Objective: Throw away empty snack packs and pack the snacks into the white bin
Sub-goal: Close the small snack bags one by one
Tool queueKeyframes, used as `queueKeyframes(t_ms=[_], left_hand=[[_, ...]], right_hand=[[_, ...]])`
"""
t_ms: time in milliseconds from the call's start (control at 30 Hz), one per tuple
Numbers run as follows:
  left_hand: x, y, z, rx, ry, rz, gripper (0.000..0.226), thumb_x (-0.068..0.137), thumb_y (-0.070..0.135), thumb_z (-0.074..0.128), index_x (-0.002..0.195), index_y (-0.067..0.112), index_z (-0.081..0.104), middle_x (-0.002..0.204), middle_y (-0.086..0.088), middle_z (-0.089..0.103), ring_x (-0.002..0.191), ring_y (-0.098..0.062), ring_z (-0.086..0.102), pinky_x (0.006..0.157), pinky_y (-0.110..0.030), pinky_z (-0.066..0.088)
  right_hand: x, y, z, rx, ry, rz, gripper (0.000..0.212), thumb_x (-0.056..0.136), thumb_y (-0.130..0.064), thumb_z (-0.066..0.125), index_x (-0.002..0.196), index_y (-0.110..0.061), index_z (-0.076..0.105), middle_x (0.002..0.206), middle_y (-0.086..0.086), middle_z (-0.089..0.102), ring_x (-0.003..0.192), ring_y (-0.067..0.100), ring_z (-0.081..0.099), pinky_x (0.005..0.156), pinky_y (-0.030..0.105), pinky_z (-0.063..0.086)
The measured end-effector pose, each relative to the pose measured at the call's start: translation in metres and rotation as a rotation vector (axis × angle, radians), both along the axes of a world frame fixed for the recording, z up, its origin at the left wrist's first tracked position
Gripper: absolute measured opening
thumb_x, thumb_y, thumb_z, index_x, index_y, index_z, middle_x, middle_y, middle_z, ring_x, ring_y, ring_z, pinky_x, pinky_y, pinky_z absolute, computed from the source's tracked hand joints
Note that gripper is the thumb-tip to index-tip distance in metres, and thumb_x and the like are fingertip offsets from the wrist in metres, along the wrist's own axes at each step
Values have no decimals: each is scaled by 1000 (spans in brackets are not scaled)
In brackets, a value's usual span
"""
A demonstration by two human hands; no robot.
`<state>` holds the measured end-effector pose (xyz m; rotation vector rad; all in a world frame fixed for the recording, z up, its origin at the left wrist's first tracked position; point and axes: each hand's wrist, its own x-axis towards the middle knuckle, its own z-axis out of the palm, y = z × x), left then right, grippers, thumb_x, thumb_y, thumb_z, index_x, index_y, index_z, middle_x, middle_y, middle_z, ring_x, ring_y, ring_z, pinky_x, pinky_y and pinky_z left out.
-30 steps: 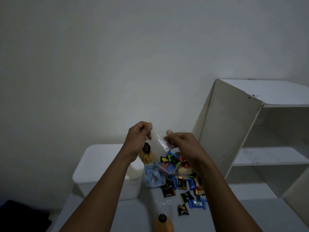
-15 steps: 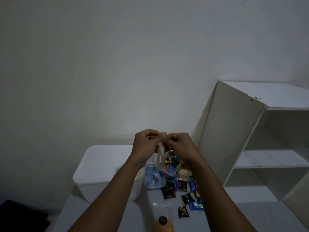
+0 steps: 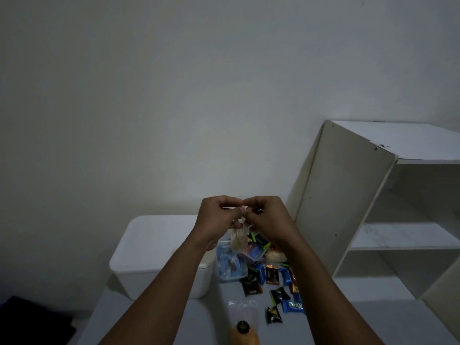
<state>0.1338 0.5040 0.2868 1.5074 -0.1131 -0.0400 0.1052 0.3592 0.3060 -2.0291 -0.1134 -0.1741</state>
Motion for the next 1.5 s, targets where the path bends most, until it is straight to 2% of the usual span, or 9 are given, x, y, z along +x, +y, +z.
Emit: queueKeyframes(t_ms=[133, 300, 633, 733, 800, 933, 1133, 1300, 1500], left_hand=[[0, 3, -5, -16, 8, 76, 24, 80, -5, 74, 95, 13, 75, 83, -14, 76, 79, -27, 73, 74, -31, 61], [-3, 0, -6, -30, -13, 41, 41, 78, -8, 75, 112, 15, 71, 83, -13, 76, 80, -19, 73, 74, -23, 57], [-1, -14, -9, -64, 7, 57, 42, 77, -5, 75, 111, 20, 71, 84, -10, 76, 78, -17, 72, 71, -28, 56], [1, -22, -14, -139, 48, 66, 42, 76, -7, 75, 112, 14, 71, 93, -9, 76, 86, -21, 74, 77, -31, 60], [4, -29, -21, -166, 82, 71, 40, 76, -7, 76, 109, 13, 72, 95, -8, 76, 86, -24, 73, 80, -35, 60], [2, -48, -47, -210, 173, 9, 36, 78, -2, 78, 109, 14, 72, 101, -4, 76, 83, -24, 73, 85, -41, 57], [-7, -51, -140, 199, 256, 82, 27, 76, 16, 83, 102, 17, 75, 98, 4, 72, 86, -11, 68, 78, -30, 58], [-38, -54, -223, 273, 617, -202, 26, 78, 11, 82, 101, 7, 70, 101, -12, 71, 84, -18, 70, 63, -28, 58], [-58, -65, -249, 382, 646, -277, 34, 76, 2, 79, 108, 5, 67, 89, -6, 65, 69, -15, 62, 53, -22, 51]], right_hand=[[-1, 0, -4, 59, 113, 48, 37, 88, 2, 66, 119, -17, 66, 89, 11, 73, 79, 29, 72, 71, 46, 61], [0, -3, -7, 84, 44, -41, 36, 89, -3, 68, 123, -14, 64, 90, 7, 73, 79, 25, 72, 67, 35, 63], [-2, -19, -10, 193, 53, -60, 31, 91, -7, 68, 122, -12, 64, 93, 11, 73, 78, 18, 72, 70, 37, 62], [-6, -35, -29, 308, 170, 93, 52, 83, -30, 78, 131, -26, 60, 116, 1, 69, 102, 14, 69, 79, 33, 61], [-11, -37, -53, 161, 194, 174, 69, 73, -40, 85, 135, -35, 56, 125, -10, 65, 111, 8, 64, 86, 30, 59], [-18, -35, -100, 187, 117, 1, 18, 94, -15, 67, 110, -23, 71, 100, -11, 74, 92, 5, 69, 81, 28, 60], [-30, -65, -176, 339, 483, -165, 10, 99, -15, 58, 104, -20, 66, 88, 1, 69, 76, 16, 62, 68, 39, 52], [-47, -95, -248, 412, 827, -271, 22, 96, -19, 60, 117, -24, 59, 112, 14, 70, 103, 29, 67, 83, 49, 59], [-54, -94, -278, 304, 755, -383, 41, 87, 2, 61, 124, -14, 54, 108, 16, 68, 96, 33, 68, 79, 52, 60]])
